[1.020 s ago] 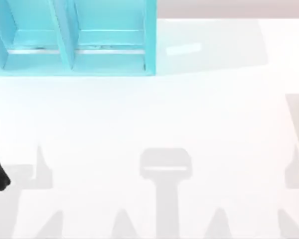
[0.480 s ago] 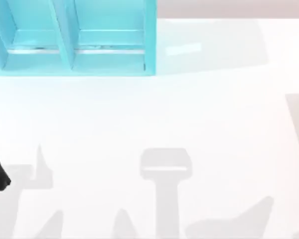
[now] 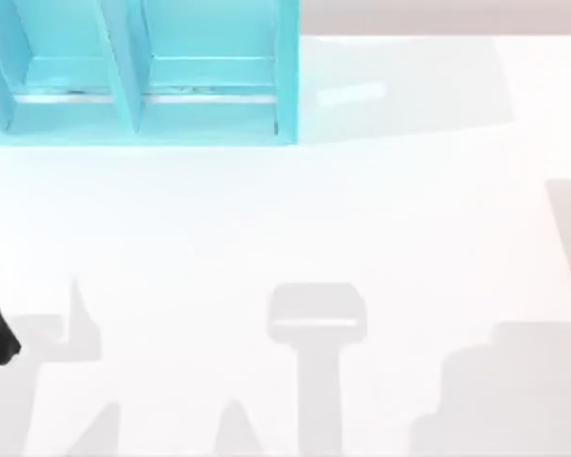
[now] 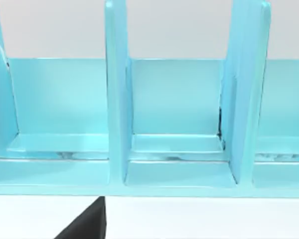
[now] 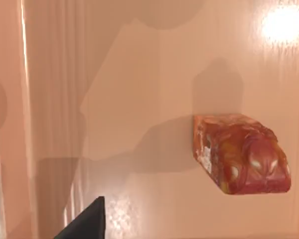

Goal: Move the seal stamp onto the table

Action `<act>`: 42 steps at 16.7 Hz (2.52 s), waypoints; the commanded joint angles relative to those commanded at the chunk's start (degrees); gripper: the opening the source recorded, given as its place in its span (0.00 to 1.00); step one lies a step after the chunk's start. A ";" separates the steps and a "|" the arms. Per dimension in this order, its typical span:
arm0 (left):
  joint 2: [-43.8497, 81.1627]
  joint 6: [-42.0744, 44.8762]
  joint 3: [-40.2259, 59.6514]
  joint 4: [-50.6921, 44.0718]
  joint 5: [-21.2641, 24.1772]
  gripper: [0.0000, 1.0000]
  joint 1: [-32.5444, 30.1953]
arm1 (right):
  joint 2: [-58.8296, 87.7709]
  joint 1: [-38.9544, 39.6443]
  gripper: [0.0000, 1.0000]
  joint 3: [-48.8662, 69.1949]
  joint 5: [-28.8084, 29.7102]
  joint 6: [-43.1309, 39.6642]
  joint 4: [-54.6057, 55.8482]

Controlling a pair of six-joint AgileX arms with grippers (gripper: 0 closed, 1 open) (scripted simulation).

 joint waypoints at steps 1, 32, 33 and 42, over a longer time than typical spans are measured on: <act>0.00 0.00 0.00 0.00 0.00 1.00 0.00 | 3.66 -1.08 1.00 2.75 0.00 -1.04 -2.52; 0.00 0.00 0.00 0.00 0.00 1.00 0.00 | 21.82 -4.33 1.00 -4.15 0.04 -4.05 12.02; 0.00 0.00 0.00 0.00 0.00 1.00 0.00 | 21.82 -4.33 1.00 -4.15 0.04 -4.05 12.02; 0.00 0.00 0.00 0.00 0.00 1.00 0.00 | 21.82 -4.33 0.32 -4.15 0.04 -4.05 12.02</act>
